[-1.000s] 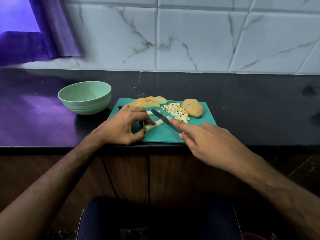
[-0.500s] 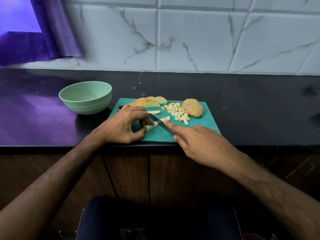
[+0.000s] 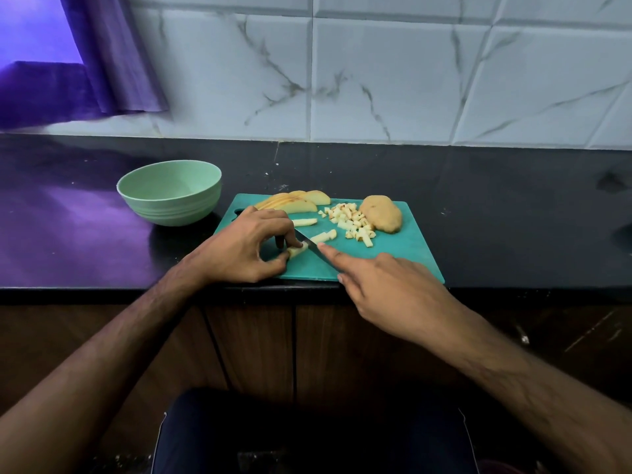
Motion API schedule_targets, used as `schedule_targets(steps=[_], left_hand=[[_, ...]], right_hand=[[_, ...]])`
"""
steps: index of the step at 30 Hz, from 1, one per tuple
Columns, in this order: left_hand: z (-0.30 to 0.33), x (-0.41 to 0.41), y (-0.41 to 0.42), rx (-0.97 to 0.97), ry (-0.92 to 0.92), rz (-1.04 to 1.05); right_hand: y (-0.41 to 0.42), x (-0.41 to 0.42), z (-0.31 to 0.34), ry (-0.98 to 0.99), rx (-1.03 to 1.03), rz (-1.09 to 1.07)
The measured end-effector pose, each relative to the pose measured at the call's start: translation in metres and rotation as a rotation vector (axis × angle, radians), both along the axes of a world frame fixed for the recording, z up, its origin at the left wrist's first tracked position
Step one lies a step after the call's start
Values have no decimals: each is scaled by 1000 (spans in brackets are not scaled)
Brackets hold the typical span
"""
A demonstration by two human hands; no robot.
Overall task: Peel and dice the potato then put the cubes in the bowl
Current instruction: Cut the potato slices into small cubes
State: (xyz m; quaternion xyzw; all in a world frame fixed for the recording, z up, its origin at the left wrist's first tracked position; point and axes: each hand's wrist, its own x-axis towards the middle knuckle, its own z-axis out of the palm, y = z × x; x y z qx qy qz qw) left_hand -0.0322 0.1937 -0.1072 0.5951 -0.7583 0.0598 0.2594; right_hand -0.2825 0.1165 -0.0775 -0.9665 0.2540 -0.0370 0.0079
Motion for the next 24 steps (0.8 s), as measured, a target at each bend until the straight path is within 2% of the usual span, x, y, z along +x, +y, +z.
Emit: schedule_targets(steps=[24], left_hand=[[-2,4,-2,-32,10,-3]], right_hand=[[0,-6,13,-18,18,7]])
